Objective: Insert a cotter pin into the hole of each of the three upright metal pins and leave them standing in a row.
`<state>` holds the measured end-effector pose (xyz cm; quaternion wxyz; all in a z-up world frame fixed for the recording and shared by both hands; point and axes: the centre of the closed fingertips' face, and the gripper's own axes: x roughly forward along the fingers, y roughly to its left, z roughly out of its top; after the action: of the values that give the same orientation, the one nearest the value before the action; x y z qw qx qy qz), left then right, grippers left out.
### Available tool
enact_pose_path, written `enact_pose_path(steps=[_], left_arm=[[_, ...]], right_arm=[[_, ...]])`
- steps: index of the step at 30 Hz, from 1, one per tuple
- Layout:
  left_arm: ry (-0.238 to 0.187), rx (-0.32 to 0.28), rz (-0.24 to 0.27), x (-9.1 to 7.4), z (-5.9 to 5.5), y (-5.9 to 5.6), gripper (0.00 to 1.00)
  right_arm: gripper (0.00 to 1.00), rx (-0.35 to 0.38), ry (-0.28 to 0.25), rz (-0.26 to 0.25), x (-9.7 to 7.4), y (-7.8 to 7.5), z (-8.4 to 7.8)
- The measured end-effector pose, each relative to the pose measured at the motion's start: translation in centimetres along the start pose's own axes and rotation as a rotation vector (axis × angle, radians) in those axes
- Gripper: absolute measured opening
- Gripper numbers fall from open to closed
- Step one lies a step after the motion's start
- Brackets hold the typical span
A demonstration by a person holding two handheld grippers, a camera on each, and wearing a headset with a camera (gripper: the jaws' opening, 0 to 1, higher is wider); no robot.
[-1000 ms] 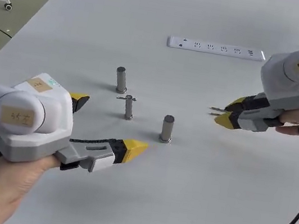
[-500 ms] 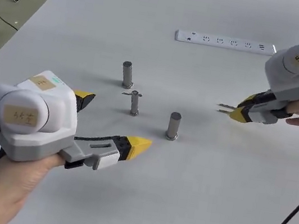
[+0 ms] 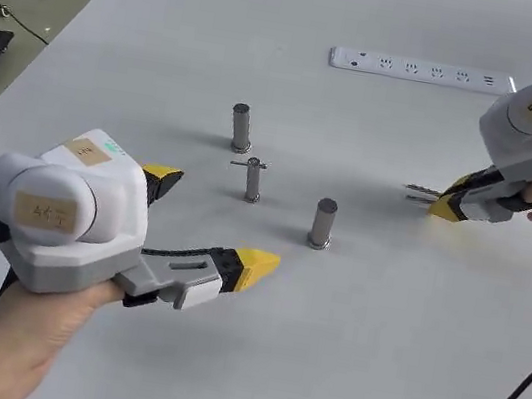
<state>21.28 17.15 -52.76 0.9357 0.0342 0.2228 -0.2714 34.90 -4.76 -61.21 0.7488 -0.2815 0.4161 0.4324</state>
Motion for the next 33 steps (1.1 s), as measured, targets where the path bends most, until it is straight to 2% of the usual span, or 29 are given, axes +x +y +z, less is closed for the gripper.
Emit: enact_pose_path(steps=[3, 6, 10, 19, 22, 31, 33], left_arm=[[-0.003, -0.002, 0.002, -0.1, 0.0, 0.1, 0.81], [-0.002, -0.005, 0.000, -0.1, 0.0, 0.1, 0.81], [0.005, 0.001, -0.004, -0.2, -0.1, 0.1, 0.81], [0.001, 0.003, -0.004, -0.4, 0.0, 0.1, 0.80], [0.000, 0.003, -0.002, -0.4, 0.1, 0.2, 0.80], [-0.010, 0.018, 0.003, -0.7, 0.6, 0.3, 0.78], [-0.010, 0.014, 0.006, -0.8, 0.6, 0.5, 0.77]], right_arm=[[0.05, 0.010, 0.012, 0.017, -0.1, 0.4, 0.1], [0.01, 0.034, 0.036, 0.007, 0.1, -0.2, 0.1], [0.00, 0.028, 0.074, 0.018, 0.0, -0.3, -0.1], [0.00, -0.122, 0.131, 0.032, -0.1, 0.2, -0.2], [0.00, -0.176, 0.135, 0.030, -0.1, 0.1, -0.2], [0.00, -0.218, 0.112, 0.005, -0.1, 0.0, 0.4], [0.00, -0.228, 0.103, 0.006, -0.4, 0.4, 0.8]])
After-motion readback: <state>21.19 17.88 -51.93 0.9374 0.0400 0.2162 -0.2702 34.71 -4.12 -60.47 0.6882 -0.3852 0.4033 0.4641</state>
